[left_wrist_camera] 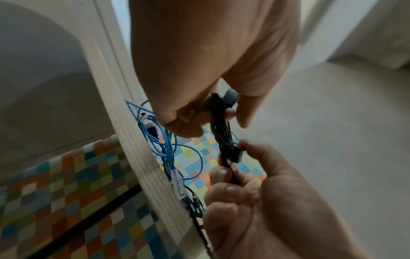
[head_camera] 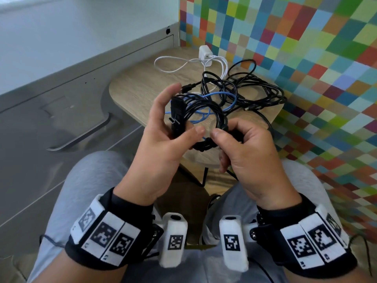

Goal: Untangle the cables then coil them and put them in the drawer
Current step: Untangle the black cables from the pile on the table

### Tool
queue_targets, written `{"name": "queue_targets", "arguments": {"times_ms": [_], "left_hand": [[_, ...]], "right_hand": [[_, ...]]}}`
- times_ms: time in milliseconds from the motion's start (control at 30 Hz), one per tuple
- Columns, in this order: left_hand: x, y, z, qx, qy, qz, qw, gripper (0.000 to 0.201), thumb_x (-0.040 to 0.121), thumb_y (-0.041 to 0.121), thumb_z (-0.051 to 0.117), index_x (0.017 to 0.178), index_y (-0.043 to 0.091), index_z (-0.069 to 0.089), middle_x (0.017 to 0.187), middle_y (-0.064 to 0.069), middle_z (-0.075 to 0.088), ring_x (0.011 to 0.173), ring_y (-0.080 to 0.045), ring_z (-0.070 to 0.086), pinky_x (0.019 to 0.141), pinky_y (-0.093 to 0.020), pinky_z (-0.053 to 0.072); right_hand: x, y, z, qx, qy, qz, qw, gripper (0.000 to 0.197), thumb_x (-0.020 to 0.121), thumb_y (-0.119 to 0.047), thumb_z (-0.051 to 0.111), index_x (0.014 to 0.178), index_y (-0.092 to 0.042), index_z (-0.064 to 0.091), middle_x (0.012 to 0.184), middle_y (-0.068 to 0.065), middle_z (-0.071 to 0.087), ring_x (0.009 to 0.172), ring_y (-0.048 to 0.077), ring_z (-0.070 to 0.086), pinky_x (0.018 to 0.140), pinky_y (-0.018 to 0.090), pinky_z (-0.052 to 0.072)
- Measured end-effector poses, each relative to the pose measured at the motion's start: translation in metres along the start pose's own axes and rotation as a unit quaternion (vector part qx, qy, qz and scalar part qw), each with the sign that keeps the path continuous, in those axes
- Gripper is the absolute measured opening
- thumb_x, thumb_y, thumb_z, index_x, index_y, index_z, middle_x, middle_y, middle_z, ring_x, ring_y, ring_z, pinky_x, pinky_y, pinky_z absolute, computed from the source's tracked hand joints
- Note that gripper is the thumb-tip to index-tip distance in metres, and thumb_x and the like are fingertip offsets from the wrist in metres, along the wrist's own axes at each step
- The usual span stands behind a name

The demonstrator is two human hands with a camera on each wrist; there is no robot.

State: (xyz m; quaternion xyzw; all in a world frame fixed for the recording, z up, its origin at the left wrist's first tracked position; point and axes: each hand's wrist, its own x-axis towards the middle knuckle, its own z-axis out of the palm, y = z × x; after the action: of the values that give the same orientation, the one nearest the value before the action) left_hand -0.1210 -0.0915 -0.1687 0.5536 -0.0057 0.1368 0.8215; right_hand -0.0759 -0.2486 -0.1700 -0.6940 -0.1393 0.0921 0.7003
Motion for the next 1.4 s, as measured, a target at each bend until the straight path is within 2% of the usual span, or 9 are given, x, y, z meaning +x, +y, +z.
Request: {"name": "queue_targets", "arguments": {"times_ms": [133, 233, 367, 633, 800, 1000, 1133, 1267, 1400], "left_hand": [[0.002, -0.003, 0.000, 0.116, 0.062, 0.042, 0.990, 0.042, 0.097, 0.008, 0.063, 0.138, 0.019, 0.058, 0.106, -0.001, 0.069, 0.095, -0.012, 0.063, 0.090, -0.039, 0.053], [0.004, -0.003, -0.008, 0.206, 0.071, 0.059, 0.974, 0.032, 0.096, 0.019, 0.071, 0.128, 0.023, 0.069, 0.113, -0.009, 0.070, 0.096, -0.023, 0.067, 0.087, -0.058, 0.057], [0.008, -0.001, -0.016, 0.277, 0.096, 0.086, 0.952, 0.034, 0.079, 0.043, 0.081, 0.112, 0.036, 0.078, 0.114, -0.012, 0.061, 0.108, -0.022, 0.064, 0.089, -0.053, 0.059], [0.006, 0.000, -0.016, 0.302, 0.087, 0.145, 0.938, 0.020, 0.082, 0.023, 0.086, 0.101, 0.023, 0.080, 0.097, -0.015, 0.062, 0.088, -0.030, 0.068, 0.075, -0.053, 0.059], [0.003, 0.004, -0.011, 0.326, 0.096, 0.191, 0.921, 0.015, 0.081, 0.018, 0.087, 0.093, 0.017, 0.079, 0.088, -0.009, 0.066, 0.074, -0.027, 0.066, 0.070, -0.036, 0.057], [0.008, 0.005, -0.021, 0.309, 0.032, 0.106, 0.945, 0.019, 0.074, 0.022, 0.091, 0.085, 0.024, 0.075, 0.093, -0.002, 0.068, 0.086, -0.016, 0.067, 0.080, -0.036, 0.055], [0.008, 0.004, -0.025, 0.302, -0.003, 0.061, 0.951, 0.024, 0.073, 0.016, 0.089, 0.090, 0.023, 0.075, 0.095, -0.006, 0.075, 0.091, -0.024, 0.073, 0.089, -0.047, 0.059], [0.007, 0.004, -0.022, 0.260, 0.033, 0.041, 0.964, 0.016, 0.079, 0.004, 0.085, 0.090, 0.011, 0.075, 0.080, -0.007, 0.076, 0.067, -0.020, 0.073, 0.071, -0.032, 0.061], [0.006, 0.006, -0.017, 0.220, 0.083, 0.031, 0.972, 0.014, 0.083, 0.020, 0.080, 0.090, 0.010, 0.073, 0.068, -0.008, 0.071, 0.061, -0.022, 0.068, 0.066, -0.034, 0.060]], "right_hand": [[-0.002, -0.001, 0.003, -0.007, 0.001, 0.006, 1.000, 0.013, 0.095, -0.016, 0.071, 0.084, -0.012, 0.067, 0.051, -0.005, 0.054, 0.043, 0.013, 0.048, 0.043, 0.036, 0.047], [0.000, -0.001, 0.002, -0.002, 0.015, 0.008, 1.000, 0.012, 0.095, -0.018, 0.071, 0.087, -0.009, 0.068, 0.054, 0.001, 0.054, 0.045, 0.016, 0.048, 0.044, 0.034, 0.048], [0.001, -0.001, 0.002, 0.012, 0.020, 0.012, 1.000, 0.013, 0.097, -0.018, 0.069, 0.086, -0.012, 0.067, 0.056, 0.001, 0.057, 0.046, 0.020, 0.051, 0.045, 0.035, 0.050], [0.002, -0.002, 0.004, 0.088, 0.022, 0.044, 0.995, 0.011, 0.097, -0.017, 0.068, 0.090, -0.009, 0.067, 0.066, -0.002, 0.061, 0.053, 0.025, 0.064, 0.055, 0.041, 0.061], [0.004, -0.004, 0.004, 0.137, 0.025, 0.066, 0.988, 0.012, 0.101, -0.017, 0.064, 0.094, -0.008, 0.067, 0.069, 0.006, 0.065, 0.058, 0.026, 0.068, 0.059, 0.039, 0.063], [0.006, -0.005, 0.001, 0.165, 0.049, 0.081, 0.982, 0.012, 0.101, -0.014, 0.062, 0.093, -0.007, 0.068, 0.071, 0.013, 0.065, 0.057, 0.027, 0.069, 0.055, 0.035, 0.061], [0.009, -0.005, -0.003, 0.166, 0.061, 0.083, 0.981, 0.012, 0.102, -0.013, 0.062, 0.091, -0.008, 0.067, 0.072, 0.013, 0.067, 0.058, 0.028, 0.069, 0.055, 0.035, 0.061], [0.009, -0.004, -0.005, 0.140, 0.060, 0.070, 0.986, 0.012, 0.101, -0.011, 0.063, 0.090, -0.009, 0.066, 0.075, 0.011, 0.070, 0.057, 0.024, 0.068, 0.053, 0.034, 0.060], [0.013, -0.001, -0.008, 0.117, 0.075, 0.051, 0.989, 0.013, 0.099, -0.008, 0.064, 0.086, -0.009, 0.066, 0.071, 0.010, 0.064, 0.055, 0.023, 0.065, 0.053, 0.035, 0.058]]}}
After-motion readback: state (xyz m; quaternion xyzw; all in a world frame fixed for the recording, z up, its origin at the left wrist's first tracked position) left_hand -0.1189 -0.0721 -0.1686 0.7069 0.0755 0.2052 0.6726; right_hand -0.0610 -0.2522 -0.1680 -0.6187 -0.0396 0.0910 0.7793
